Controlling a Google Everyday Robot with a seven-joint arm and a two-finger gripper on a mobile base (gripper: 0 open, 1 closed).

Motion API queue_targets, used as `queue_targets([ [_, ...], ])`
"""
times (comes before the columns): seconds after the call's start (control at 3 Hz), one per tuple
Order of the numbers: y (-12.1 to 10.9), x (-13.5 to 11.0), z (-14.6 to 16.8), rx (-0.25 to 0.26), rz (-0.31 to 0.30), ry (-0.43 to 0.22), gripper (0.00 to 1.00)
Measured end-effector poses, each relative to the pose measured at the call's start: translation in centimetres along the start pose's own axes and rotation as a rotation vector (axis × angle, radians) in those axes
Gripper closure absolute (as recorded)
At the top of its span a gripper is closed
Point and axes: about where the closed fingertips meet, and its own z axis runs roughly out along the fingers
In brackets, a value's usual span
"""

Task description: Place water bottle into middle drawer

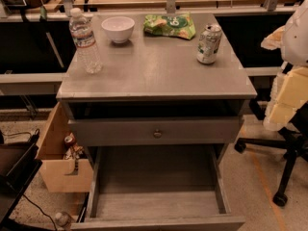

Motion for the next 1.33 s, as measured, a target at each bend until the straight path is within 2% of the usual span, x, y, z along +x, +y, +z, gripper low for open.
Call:
queue_targets([
  [0.67,-0.1,-0.4,-0.2,0.018,-0.005,-0.018,0.00],
  [1.0,-1.2,-3.3,0.3,0.057,0.008,-0.131,0.00],
  [1.33,-2.6,-6.8,1.3,0.105,0.023,-0.322,0.00],
])
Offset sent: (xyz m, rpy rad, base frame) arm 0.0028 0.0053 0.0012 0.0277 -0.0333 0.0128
